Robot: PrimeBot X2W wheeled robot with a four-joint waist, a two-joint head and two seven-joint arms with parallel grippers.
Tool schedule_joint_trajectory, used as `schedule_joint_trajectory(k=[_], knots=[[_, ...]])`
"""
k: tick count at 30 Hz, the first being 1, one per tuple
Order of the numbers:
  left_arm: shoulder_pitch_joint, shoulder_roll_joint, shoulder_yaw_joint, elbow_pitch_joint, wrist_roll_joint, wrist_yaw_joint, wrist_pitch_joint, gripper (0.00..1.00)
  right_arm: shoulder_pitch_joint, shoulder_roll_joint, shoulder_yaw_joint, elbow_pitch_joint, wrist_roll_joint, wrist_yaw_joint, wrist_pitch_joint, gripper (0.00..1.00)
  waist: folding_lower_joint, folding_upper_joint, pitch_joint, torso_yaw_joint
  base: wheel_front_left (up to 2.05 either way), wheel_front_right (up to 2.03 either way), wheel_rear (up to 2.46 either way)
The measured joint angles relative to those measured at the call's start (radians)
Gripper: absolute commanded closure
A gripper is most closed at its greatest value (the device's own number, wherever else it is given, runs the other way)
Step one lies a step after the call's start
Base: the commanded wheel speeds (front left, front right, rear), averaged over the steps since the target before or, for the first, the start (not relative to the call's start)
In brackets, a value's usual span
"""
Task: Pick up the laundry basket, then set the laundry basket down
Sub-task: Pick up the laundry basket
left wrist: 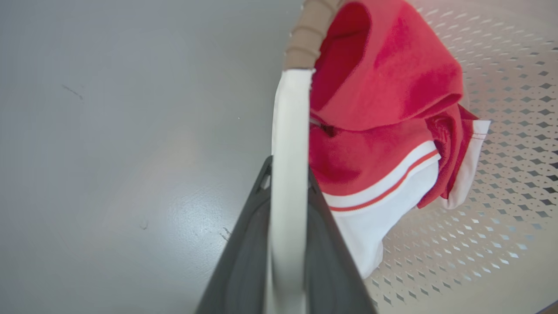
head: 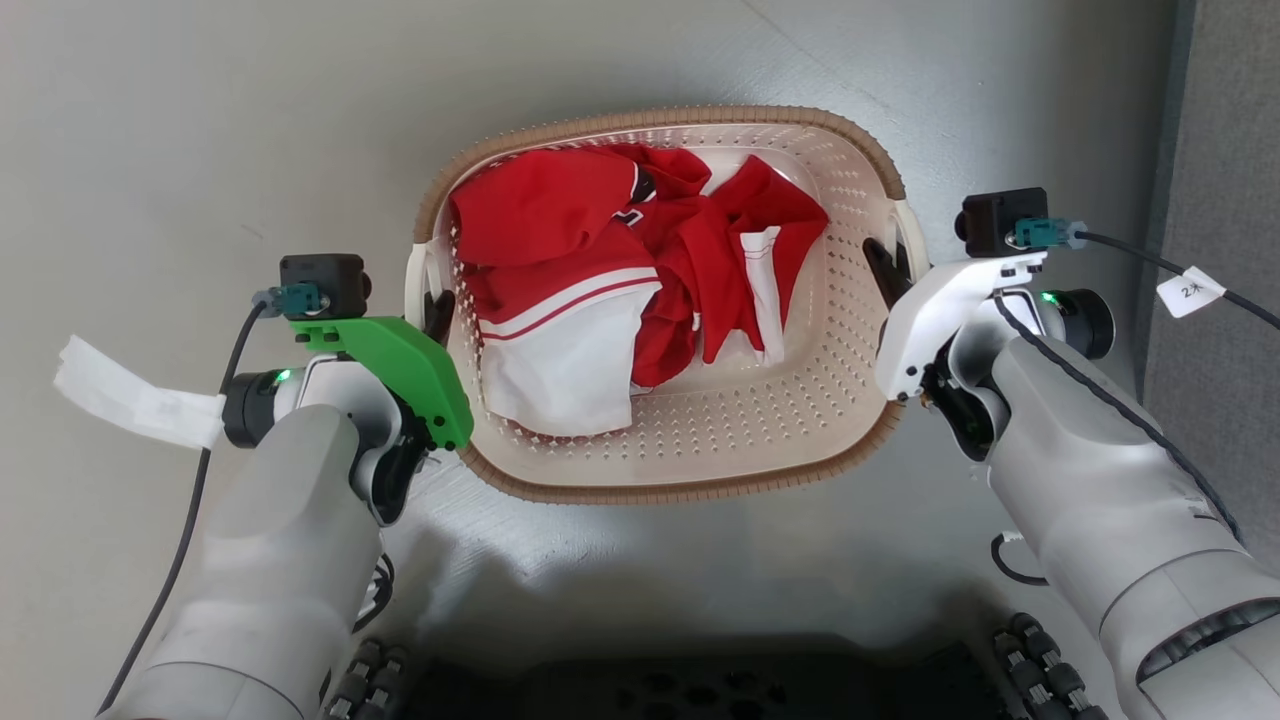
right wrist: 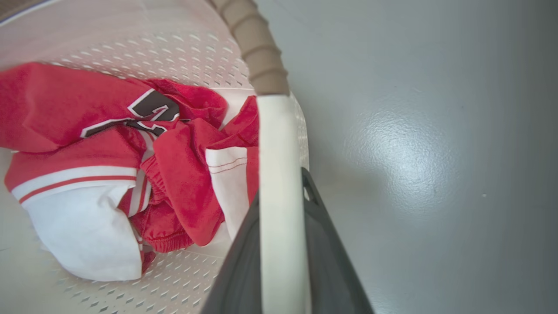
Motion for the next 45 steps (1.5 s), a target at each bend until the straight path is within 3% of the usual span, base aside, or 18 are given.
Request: schedule_joint_trajectory(k=[20, 45], knots=[[-0.001, 0.009, -0.063, 0.027, -0.072, 0.0, -0.028, 1.0, 0.007, -0.01, 0.108, -0.012, 0.11, -0.002, -0.013, 1.0, 0.0, 0.0, -0.105, -0.008, 0.0, 0.0, 0.0], [0.109, 0.025, -0.151, 0.086, -0.174, 0.0, 0.064, 1.0, 0.13, -0.014, 0.261, -0.04, 0.305, -0.018, 0.121, 1.0, -0.0001, 0.0, -0.445, -0.059, 0.0, 0.0, 0.0]])
